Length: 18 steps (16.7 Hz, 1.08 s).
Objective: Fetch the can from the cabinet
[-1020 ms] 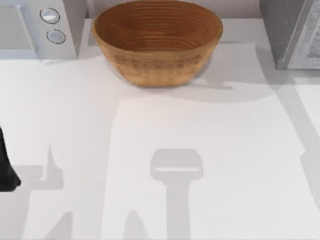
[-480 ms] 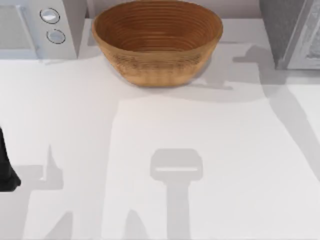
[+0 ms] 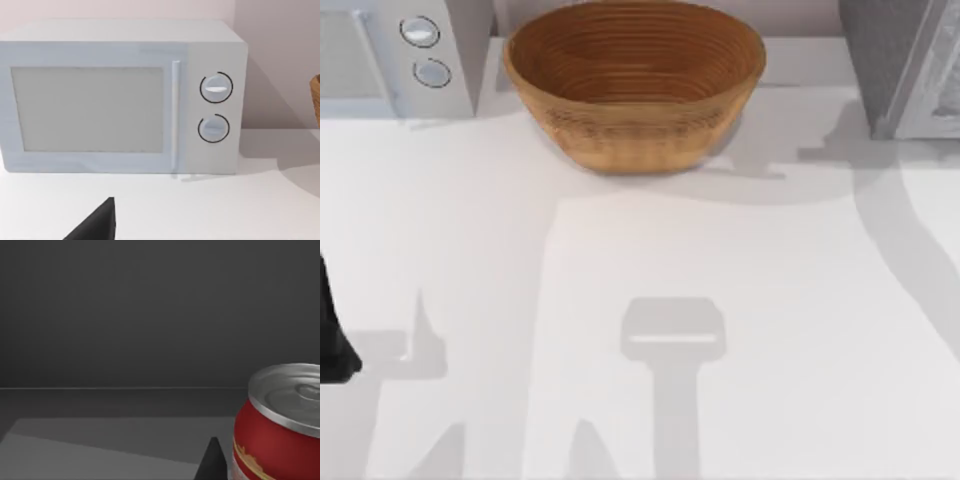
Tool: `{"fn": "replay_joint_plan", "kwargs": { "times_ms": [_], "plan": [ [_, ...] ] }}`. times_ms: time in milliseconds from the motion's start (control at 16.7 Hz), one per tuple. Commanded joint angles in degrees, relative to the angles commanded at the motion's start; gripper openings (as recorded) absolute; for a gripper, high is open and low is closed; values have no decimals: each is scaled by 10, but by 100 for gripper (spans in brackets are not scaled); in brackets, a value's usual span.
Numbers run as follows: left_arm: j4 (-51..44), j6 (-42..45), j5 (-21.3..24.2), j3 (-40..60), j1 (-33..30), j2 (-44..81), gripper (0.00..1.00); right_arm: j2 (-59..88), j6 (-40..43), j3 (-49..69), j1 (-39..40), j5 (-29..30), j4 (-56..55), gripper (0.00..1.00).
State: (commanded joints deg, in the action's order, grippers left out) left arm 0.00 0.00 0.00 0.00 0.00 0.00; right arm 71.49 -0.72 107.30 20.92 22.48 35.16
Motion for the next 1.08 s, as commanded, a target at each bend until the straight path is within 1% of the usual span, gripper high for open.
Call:
{"fn": "replay_joint_plan", "kwargs": {
  "times_ms": [120, 240, 420, 660, 1080],
  "plan": [
    [0, 0, 0, 0, 0, 0, 100, -4, 0, -6, -1, -1, -2, 0],
    [0, 0, 0, 0, 0, 0, 100, -24, 0, -36, -7, -8, -12, 0],
    [0, 0, 0, 0, 0, 0, 100, -83, 1, -128, -24, -27, -41, 0],
    [0, 0, 0, 0, 0, 0, 100, -205, 2, -325, -60, -65, -101, 0],
    [0, 0, 0, 0, 0, 0, 100, -472, 5, -747, -138, -148, -233, 0]
  ]
}}
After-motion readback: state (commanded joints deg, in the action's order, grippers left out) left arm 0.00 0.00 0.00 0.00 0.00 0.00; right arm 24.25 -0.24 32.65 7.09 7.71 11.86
